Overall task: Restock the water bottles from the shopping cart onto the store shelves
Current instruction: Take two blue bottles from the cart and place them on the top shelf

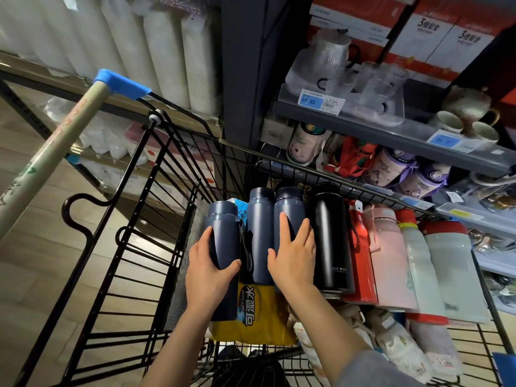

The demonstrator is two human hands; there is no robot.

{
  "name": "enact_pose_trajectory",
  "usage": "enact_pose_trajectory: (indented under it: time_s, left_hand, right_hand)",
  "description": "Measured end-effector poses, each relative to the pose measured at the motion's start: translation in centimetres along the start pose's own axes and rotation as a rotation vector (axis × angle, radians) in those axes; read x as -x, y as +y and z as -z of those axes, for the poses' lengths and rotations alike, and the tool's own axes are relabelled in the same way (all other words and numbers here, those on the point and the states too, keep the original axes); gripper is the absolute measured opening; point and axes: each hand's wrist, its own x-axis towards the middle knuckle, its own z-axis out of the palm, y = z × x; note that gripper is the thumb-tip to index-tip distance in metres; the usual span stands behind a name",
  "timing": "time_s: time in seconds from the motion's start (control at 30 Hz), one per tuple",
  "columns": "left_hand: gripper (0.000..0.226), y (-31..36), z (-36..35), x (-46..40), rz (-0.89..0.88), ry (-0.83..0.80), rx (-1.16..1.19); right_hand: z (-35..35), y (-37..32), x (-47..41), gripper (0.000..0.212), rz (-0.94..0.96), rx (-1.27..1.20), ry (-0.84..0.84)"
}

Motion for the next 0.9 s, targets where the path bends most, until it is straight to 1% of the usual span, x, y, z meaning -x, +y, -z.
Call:
enact_pose_trajectory:
  time_s: [0.2,0.37,0.47,0.53,0.63,0.77,0.9]
  left_hand:
    - [0.091,0.2,-0.4,0.0,0.019,-0.04,-0.133]
    - [0.1,0.3,-0.6,0.3,0.017,-0.05,-0.245]
    - [0.098,0.5,-0.7,0.4,0.004,-0.05,-0.282]
    - [0.098,0.6,-0.8,0.5,0.004,-0.054,-0.3]
    - [0.097,0.8,-0.9,0.6,0.007,-0.065,-0.287]
    - [0.096,0.8,-1.3,1.0,0.014,-0.063,-0.2]
    - [0.097,0.9,-1.8,1.6,0.014,-0.053,-0.149]
  right_hand:
    - [-0.4,-0.5,-0.3,0.086,-0.075,-0.016,0.014]
    - [-0.2,-1.4,-1.2,0.09,-0.134,0.054,-0.012]
    - [0.0,-1.5,-1.8,0.091,-0.156,0.094,-0.019]
    - [0.3,-1.7,-2.2,0.093,-0.182,0.072,-0.016]
    - [0.7,-1.7,-2.5,0.1,-0.233,-0.024,0.007]
    - [1.1,-1.8,-2.6,0.107,-0.297,-0.169,0.018]
    - [2.5,-1.2,-3.4,0.102,-0.248,-0.148,-0.009]
